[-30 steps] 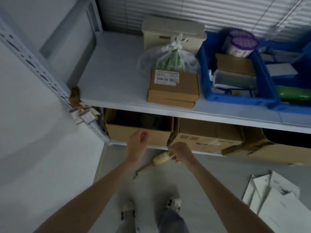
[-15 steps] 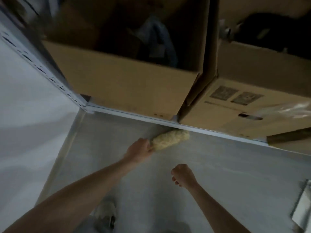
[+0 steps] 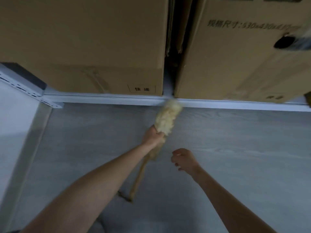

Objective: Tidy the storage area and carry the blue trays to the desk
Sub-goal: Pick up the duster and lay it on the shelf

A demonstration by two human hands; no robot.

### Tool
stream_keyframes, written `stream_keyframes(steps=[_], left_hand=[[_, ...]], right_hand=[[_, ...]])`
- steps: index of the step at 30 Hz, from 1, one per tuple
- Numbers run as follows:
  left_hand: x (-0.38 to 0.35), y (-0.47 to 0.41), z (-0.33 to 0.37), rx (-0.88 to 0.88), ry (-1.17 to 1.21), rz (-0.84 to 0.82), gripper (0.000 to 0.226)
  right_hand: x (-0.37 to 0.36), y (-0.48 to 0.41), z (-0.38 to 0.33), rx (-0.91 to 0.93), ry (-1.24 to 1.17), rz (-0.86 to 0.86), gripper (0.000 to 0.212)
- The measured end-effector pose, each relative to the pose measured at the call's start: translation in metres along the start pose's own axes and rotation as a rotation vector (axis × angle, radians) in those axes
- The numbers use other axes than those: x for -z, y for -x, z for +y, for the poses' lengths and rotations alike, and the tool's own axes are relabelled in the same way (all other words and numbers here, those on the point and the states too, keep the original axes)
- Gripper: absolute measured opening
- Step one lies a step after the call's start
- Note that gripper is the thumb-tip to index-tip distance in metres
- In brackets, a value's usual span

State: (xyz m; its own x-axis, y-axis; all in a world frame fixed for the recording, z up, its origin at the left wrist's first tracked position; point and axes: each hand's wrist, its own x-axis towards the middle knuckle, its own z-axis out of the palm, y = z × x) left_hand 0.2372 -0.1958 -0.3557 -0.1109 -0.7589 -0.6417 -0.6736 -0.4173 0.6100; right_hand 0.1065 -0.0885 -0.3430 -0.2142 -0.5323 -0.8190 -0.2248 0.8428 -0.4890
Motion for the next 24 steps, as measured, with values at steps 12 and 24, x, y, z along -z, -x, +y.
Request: stream_keyframes(steps=[12, 24], left_hand=[[0.181, 0.329, 0.15, 0.244, 0.683, 0.17, 0.011], [0.444, 0.574, 0.378, -0.263, 0.566, 0.481, 0.009]], right_hand=[[0.056, 0.345, -0.14, 0.084, -0.1, -0.135, 0.029], [0.179, 0.639, -0.462, 0.702, 0.205, 0.188, 0.026]])
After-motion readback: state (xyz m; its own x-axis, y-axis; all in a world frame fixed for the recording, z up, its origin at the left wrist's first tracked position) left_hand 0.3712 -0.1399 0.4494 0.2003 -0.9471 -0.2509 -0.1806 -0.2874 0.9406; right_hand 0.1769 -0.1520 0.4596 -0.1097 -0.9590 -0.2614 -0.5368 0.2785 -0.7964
